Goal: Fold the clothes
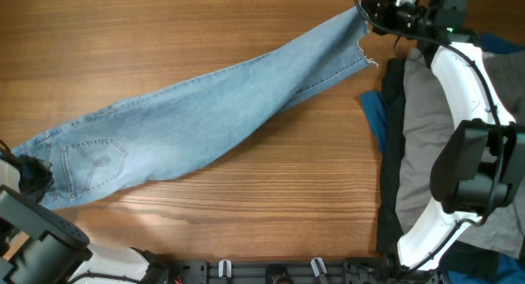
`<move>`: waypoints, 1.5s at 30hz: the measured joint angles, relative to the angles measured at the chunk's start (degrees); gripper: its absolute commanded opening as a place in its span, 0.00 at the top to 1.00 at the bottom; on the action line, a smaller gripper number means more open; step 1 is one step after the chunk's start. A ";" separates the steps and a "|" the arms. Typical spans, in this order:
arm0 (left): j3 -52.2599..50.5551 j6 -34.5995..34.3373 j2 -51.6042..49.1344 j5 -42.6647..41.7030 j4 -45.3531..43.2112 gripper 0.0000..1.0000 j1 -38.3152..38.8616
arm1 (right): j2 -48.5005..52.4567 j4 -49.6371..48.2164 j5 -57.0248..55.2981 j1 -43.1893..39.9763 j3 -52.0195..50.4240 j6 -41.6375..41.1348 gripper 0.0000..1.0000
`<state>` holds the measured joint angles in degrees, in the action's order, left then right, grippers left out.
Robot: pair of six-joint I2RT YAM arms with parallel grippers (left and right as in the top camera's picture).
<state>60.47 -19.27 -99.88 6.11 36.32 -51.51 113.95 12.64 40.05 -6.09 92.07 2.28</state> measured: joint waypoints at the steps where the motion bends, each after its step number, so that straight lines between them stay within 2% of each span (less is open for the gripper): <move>1: 0.00 0.00 0.00 -0.55 -0.11 0.77 0.00 | 0.28 0.09 -0.68 0.00 0.00 0.02 0.93; 2: 0.00 0.00 0.00 -1.66 -0.37 0.77 0.00 | 0.59 0.09 -1.29 0.02 0.00 0.17 0.83; 3: 0.00 0.00 0.00 -2.19 -0.46 0.76 0.00 | 1.18 0.11 -1.66 0.00 0.02 0.55 0.49; 4: 0.00 -0.02 0.00 -2.64 -0.55 0.75 0.00 | 1.79 0.44 -2.19 0.00 0.09 0.46 0.25; 5: 0.00 0.00 0.00 -3.02 -0.59 0.74 0.00 | 2.91 1.36 -2.62 0.00 0.22 0.90 0.15; 11: 0.00 -0.17 0.00 -4.33 -0.61 0.73 0.00 | 8.31 5.27 -4.70 -0.48 0.15 0.48 0.11; 14: 0.00 -0.17 0.00 -4.50 -0.76 0.74 0.00 | 8.33 7.21 -8.39 -0.83 0.17 -0.04 0.15; 15: 0.00 -0.17 0.00 -4.52 -0.79 0.76 0.00 | 8.33 7.98 -10.14 -0.87 0.17 -0.13 0.20; 16: 0.00 -0.17 0.00 -4.55 -0.76 0.76 0.00 | 8.35 8.96 -12.39 -0.87 0.17 -0.46 0.31; 18: 0.00 -0.17 0.00 -4.59 -0.55 0.76 0.00 | 8.87 10.91 -14.47 -0.87 0.17 -0.96 0.37; 20: 0.00 -0.17 0.00 -4.74 -0.33 0.86 0.00 | 9.64 13.49 -15.91 -0.87 0.17 -0.90 0.41; 21: 0.00 -0.26 0.00 -4.81 -0.35 0.94 0.00 | 10.03 13.97 -16.59 -0.85 0.17 -1.18 0.58; 22: 0.00 0.15 0.00 -5.18 -0.35 0.96 0.00 | 10.29 14.60 -17.25 -0.87 0.17 -1.92 0.78; 23: 0.00 0.59 0.00 -5.79 -0.35 0.96 0.00 | 10.38 15.54 -17.55 -0.87 0.17 -2.99 0.81; 25: 0.02 1.20 0.00 -7.41 0.00 0.96 0.00 | 10.38 18.78 -17.53 -0.85 0.17 -4.61 0.82; 27: 0.24 2.93 0.00 -10.58 1.31 0.96 0.00 | 10.47 22.77 -16.35 -0.68 0.20 -5.31 0.78; 31: 2.21 7.43 0.00 -21.31 2.91 0.96 0.63 | 10.49 28.59 -13.07 0.61 0.20 -5.92 0.75; 33: 2.69 10.16 0.00 -26.21 3.10 0.96 3.65 | 10.51 29.11 -11.15 1.09 0.20 -5.44 0.75; 37: 2.84 15.21 0.00 -30.08 4.90 0.96 15.78 | 10.51 30.88 -6.16 1.51 0.20 -3.93 0.73; 41: 2.80 16.85 0.00 -29.18 5.49 0.96 29.51 | 10.45 33.62 -4.57 1.51 0.20 -3.48 0.72; 45: 0.22 10.73 -0.72 -21.75 5.55 0.96 40.24 | 9.03 34.60 -4.07 1.51 0.20 -3.50 0.72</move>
<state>60.69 -8.54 -100.60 -15.64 41.87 -11.27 122.98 47.24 35.99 -4.58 92.27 -1.21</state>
